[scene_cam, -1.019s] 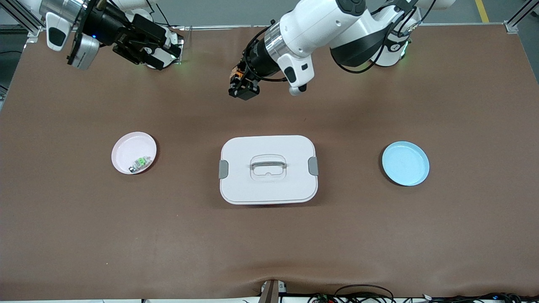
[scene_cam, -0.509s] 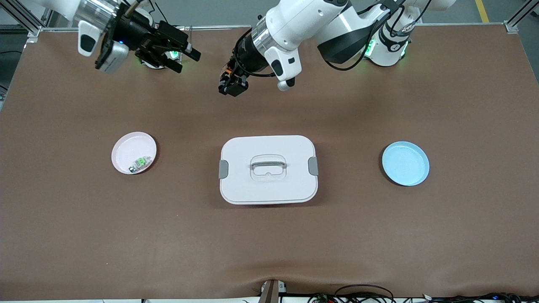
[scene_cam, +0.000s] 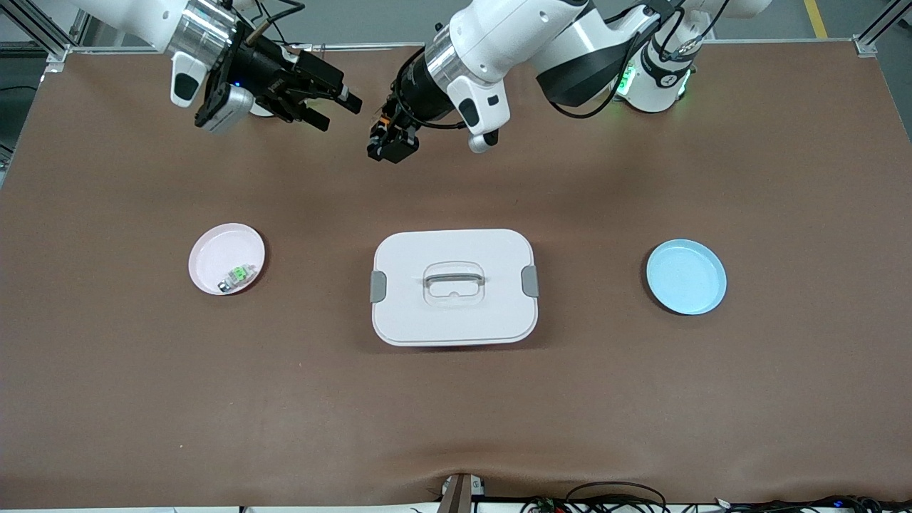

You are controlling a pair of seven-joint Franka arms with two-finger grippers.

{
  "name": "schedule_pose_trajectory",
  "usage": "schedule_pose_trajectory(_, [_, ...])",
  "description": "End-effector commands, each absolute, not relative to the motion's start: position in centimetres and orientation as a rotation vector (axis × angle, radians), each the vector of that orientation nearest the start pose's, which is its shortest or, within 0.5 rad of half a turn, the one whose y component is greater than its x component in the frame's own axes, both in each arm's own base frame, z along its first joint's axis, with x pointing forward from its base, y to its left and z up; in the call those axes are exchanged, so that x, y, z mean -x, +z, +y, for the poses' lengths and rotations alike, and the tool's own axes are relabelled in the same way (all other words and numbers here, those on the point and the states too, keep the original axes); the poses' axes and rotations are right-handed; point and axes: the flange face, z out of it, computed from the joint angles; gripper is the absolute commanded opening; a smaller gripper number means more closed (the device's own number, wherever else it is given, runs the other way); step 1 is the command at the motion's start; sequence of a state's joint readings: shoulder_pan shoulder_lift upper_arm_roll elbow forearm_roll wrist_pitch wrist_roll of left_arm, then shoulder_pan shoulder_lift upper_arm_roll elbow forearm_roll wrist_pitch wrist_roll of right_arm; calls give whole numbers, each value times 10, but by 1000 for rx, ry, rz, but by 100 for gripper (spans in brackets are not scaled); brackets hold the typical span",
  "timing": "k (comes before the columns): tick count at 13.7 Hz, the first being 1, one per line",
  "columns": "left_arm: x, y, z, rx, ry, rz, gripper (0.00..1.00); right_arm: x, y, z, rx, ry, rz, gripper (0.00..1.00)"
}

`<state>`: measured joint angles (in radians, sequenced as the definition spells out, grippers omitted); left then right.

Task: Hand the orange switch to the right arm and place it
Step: 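Reach the right gripper to the switch while the left gripper holds it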

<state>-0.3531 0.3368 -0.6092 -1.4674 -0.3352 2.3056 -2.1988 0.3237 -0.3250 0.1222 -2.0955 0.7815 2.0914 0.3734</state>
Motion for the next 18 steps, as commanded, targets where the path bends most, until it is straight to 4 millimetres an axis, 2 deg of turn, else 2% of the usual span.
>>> schedule_pose_trajectory(1, [-444,586,-536,-1853,-630,1703,45,-424,598,257,2342,-7,294,100])
schedule_pose_trajectory(10, [-444,586,-535,-1854,-627,1702,45,-427,581,288,2333,-29,318,100])
schedule_pose_trajectory(18, [-444,587,-535,-1856,-616,1697,45,-424,580,292,2333,-29,310,100])
